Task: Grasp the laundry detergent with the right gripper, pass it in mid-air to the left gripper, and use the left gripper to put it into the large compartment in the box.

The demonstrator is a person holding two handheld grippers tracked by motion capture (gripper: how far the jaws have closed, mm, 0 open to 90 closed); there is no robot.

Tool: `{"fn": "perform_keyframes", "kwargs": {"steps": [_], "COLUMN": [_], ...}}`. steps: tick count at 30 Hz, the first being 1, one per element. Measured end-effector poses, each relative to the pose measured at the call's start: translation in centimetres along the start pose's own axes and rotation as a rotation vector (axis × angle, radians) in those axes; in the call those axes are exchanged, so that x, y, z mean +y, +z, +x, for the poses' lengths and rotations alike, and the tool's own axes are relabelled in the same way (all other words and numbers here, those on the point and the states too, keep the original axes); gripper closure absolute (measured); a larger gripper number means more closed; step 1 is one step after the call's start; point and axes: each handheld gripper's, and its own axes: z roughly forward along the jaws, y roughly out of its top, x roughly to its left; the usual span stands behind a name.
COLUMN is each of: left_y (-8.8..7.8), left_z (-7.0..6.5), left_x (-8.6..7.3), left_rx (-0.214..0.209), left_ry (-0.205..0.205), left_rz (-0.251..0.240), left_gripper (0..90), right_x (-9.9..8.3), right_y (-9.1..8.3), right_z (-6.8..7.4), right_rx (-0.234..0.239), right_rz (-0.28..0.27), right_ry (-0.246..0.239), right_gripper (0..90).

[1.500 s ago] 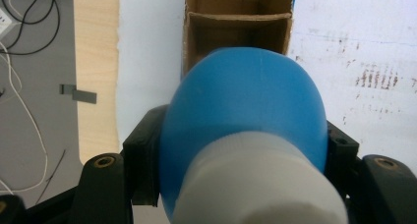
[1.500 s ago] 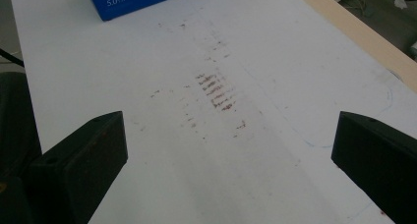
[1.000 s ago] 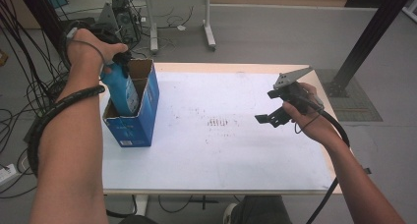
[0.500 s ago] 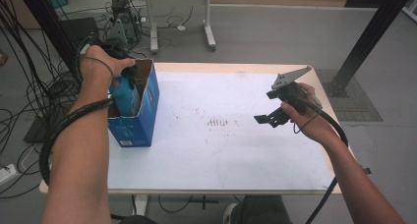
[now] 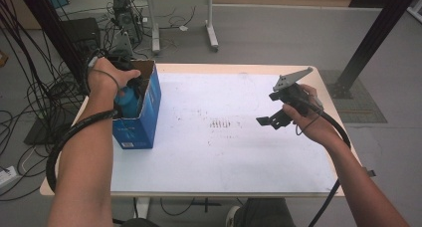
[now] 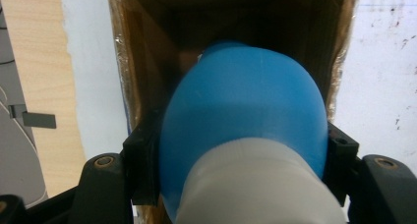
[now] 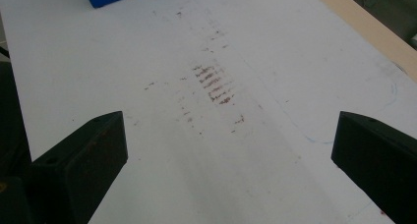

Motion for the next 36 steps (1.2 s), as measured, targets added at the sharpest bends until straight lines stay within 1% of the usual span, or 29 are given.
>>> {"fn": "perform_keyframes", "kwargs": {"steps": [5,12,17,24,27,36], "left_y": [0.7,1.6,2.2,2.9,3.0,3.2], "left_z": [0.1,-0.2,-0.3,-0.1,0.0,-0.1], "left_x": [0.0,0.1,0.3,0.3,0.3,0.4], "left_rx": [-0.003,0.004,0.011,0.008,0.007,0.009], "left_ry": [0.009,0.028,0.034,0.034,0.033,0.038], "left_rz": [-0.008,-0.002,0.007,0.016,0.006,0.003], "left_gripper": [36.5,36.5,36.5,36.5,36.5,36.5], "right_x": [0.1,0.1,-0.2,-0.5,-0.4,0.0], "right_y": [0.3,0.6,0.5,0.4,0.4,0.4], "right_z": [0.1,0.1,0.0,-0.3,-0.2,-0.2], "right_rx": [0.002,0.004,0.000,-0.005,-0.006,-0.015], "right_rz": [0.005,0.009,0.012,0.016,0.015,0.023], "right_ry": [-0.001,0.002,0.006,0.011,0.008,-0.005], "right_gripper": [0.4,0.4,0.4,0.4,0.4,0.4]}}
